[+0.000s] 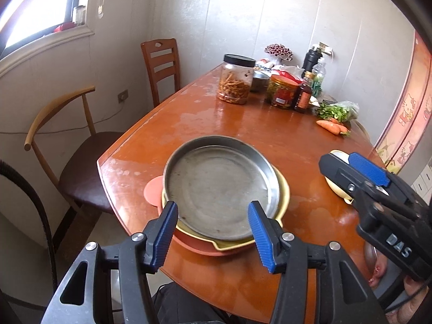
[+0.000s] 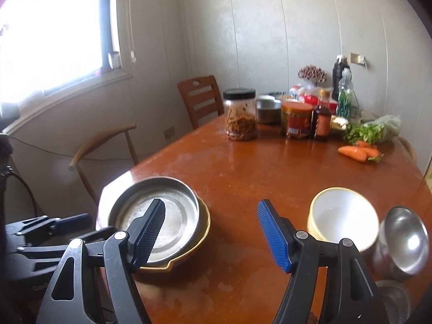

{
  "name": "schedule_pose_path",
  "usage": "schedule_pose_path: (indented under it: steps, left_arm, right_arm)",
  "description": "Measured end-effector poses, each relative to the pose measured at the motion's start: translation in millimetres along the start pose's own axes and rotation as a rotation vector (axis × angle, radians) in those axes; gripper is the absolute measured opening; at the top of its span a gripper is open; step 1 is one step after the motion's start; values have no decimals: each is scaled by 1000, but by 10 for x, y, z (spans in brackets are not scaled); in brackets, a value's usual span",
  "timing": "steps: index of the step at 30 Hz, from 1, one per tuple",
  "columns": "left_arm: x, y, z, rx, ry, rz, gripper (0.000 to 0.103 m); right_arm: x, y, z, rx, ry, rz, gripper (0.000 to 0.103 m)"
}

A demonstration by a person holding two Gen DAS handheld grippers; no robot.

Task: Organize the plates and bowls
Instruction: 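Withdraw the right tool and move it toward the large steel basin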

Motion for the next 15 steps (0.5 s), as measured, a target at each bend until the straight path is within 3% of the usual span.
schedule_pose_path:
  steps: [15]
  left_arm:
    - [-76, -529, 316, -98, -27, -49, 60]
  right_arm:
    - [-175, -123, 890, -58, -86, -4, 73]
Point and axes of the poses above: each gripper's, at about its wrist camera, not at the fingertips, and z roughly against the way its jaws point, y to its left, x to its top, the point moved 3 cm from there along -z, roughly the way its jaws point, and after that the axes turned 13 degrees about x, right-handed, at the moved point
